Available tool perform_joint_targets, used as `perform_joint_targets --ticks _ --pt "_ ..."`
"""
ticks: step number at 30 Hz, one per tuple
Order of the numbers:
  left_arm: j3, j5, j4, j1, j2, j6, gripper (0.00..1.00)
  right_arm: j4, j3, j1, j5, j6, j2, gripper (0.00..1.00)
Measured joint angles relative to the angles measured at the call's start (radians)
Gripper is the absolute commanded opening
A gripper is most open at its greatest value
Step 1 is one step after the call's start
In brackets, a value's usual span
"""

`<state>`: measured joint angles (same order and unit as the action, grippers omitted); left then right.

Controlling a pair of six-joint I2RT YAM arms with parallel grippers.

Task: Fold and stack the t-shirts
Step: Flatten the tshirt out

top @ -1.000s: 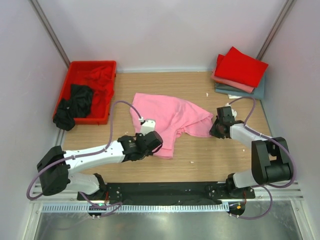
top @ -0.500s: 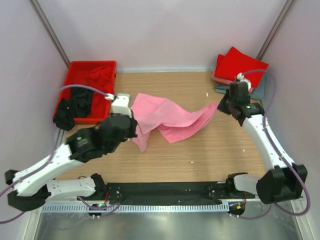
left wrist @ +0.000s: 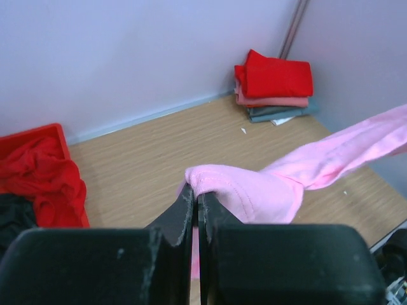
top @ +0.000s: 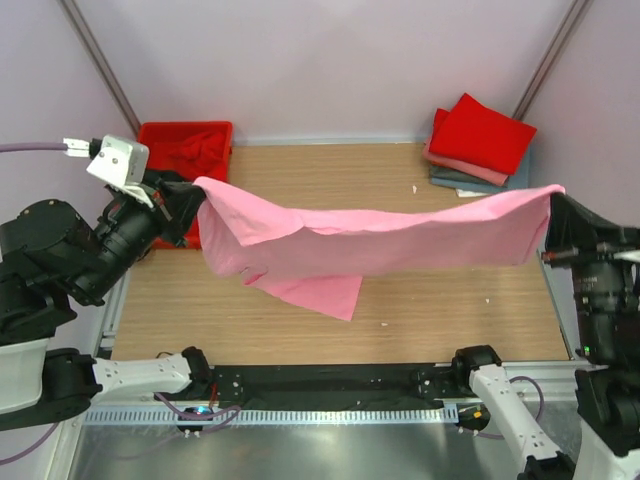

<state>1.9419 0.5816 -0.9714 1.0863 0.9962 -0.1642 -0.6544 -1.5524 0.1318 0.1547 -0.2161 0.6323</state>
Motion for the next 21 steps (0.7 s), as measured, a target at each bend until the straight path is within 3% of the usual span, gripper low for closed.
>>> perform_joint_targets --ticks 6,11,14,16,21 --pt "0.003 -0.125 -0.012 0.000 -0.013 0.122 0.00 0.083 0.147 0.011 0.007 0.079 -0.204 0.01" --pt "-0.046 -0.112 0.071 0.000 -0.040 0.233 0.00 0.112 0.126 0.037 0.074 0.114 -0.149 0.01" --pt "-0.009 0.006 0.127 -0.003 0.041 0.311 0.00 0.101 0.005 0.040 0.143 0.116 0.052 0.01" --pt "0.072 0.015 0.114 -0.064 0.133 0.322 0.00 0.090 -0.087 0.040 0.211 0.112 0.229 0.01" --pt "0.299 -0.171 0.112 -0.515 0.510 0.246 0.06 0.002 -0.342 0.033 0.338 0.058 0.797 0.01"
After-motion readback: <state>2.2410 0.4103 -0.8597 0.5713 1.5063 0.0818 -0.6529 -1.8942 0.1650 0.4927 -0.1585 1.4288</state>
